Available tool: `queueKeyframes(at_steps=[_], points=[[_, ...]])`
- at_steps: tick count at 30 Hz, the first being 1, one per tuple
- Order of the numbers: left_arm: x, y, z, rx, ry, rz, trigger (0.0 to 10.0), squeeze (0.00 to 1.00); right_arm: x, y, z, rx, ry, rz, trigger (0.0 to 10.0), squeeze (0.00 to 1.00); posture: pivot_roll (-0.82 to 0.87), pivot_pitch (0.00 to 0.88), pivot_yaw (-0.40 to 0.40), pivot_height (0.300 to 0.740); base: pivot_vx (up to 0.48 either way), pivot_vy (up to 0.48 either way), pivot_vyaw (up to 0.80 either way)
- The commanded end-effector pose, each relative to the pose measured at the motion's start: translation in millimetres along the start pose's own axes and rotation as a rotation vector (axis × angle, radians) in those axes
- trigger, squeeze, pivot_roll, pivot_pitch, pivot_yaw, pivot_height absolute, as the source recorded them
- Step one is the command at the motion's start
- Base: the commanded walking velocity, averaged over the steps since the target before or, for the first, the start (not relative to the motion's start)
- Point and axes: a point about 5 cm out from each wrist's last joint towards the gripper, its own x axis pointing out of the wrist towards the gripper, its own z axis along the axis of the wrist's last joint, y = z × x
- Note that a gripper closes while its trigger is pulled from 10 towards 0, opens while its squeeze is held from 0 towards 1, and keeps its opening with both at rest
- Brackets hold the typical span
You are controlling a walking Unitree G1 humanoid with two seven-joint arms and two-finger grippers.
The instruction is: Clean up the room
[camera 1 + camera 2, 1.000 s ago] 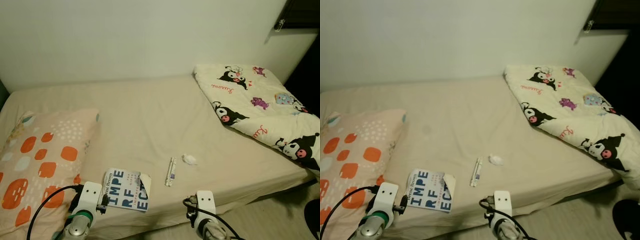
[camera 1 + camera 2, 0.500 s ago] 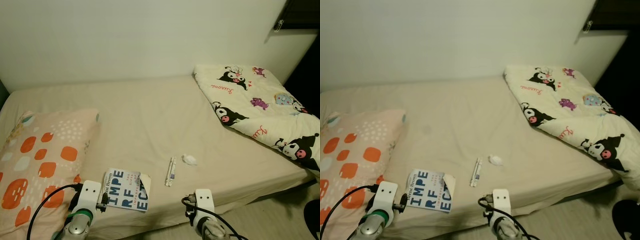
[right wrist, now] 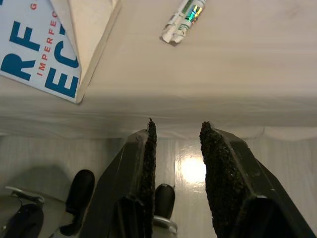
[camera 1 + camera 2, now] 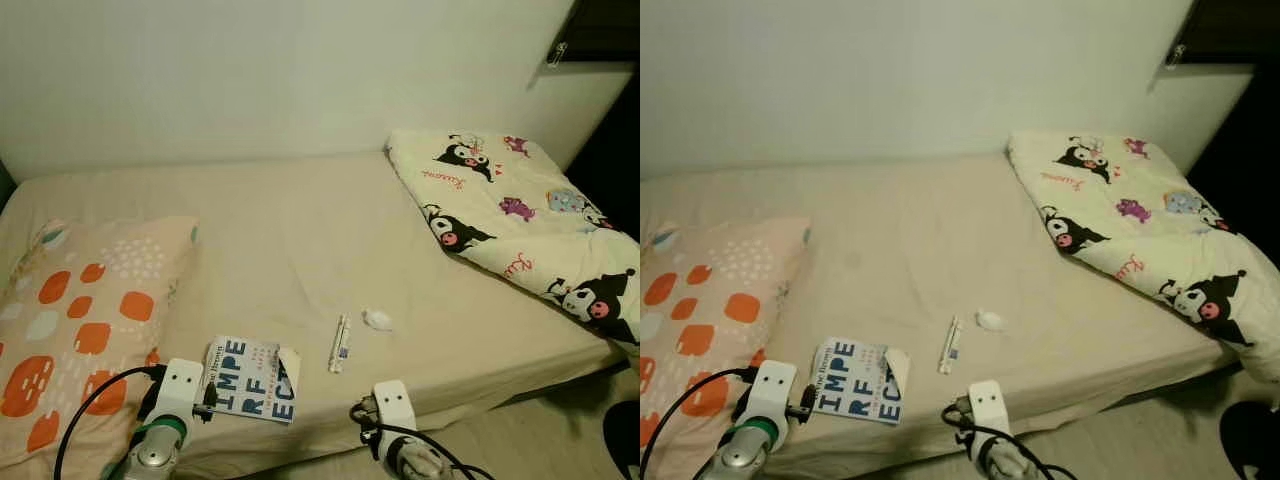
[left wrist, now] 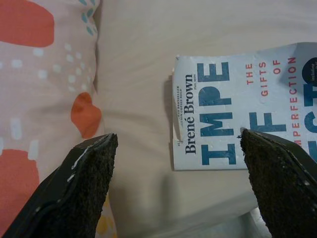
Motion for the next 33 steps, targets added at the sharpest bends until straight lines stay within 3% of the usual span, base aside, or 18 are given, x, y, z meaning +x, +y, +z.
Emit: queueKeyframes(at_steps=[1, 7, 11, 13, 21, 27, 33], points=[[-1.7, -0.3, -7.0, 0.004, 0.03, 0.0, 10.0, 0.0, -1.6, -0.5, -5.1, -0.031, 0.011, 0.007, 10.0, 0.0, 0.05, 0.0, -0.016, 0.74, 0.0, 0.0, 0.0], [-1.5, 0.2, -7.1, 0.005, 0.031, 0.0, 10.0, 0.0, -2.1, -0.1, -11.6, -0.034, 0.064, -0.013, 10.0, 0.0, 0.05, 0.0, -0.02, 0.74, 0.0, 0.0, 0.0], [-1.4, 1.4, -6.8, 0.01, 0.028, 0.004, 10.0, 0.0, -2.7, -4.1, -10.7, 0.106, 0.036, -0.031, 10.0, 0.0, 0.06, 0.0, -0.024, 0.74, 0.0, 0.0, 0.0], [-1.4, 1.5, -6.8, 0.011, 0.028, 0.004, 10.0, 0.0, -2.8, -4.5, -10.7, 0.125, 0.034, -0.031, 10.0, 0.0, 0.06, 0.0, -0.024, 0.74, 0.0, 0.0, 0.0], [-1.4, 3.6, -6.9, 0.01, 0.029, 0.008, 10.0, 0.0, -2.4, -1.5, -8.8, 0.136, 0.019, -0.002, 10.0, 0.0, 0.06, 0.0, -0.018, 0.74, 0.0, 0.0, 0.0], [0.7, 3.2, -4.3, 0.011, 0.032, -0.002, 10.0, 0.0, -1.1, -0.7, -7.6, 0.061, 0.04, -0.036, 10.0, 0.0, 0.06, 0.0, -0.003, 0.74, 0.0, 0.0, 0.0], [2.3, 3.5, -1.3, 0.025, 0.026, -0.006, 10.0, 0.0, -1.5, -2.5, -9.3, 0.087, 0.052, -0.055, 10.0, 0.0, 0.07, 0.0, -0.003, 0.74, 0.0, 0.0, 0.0]])
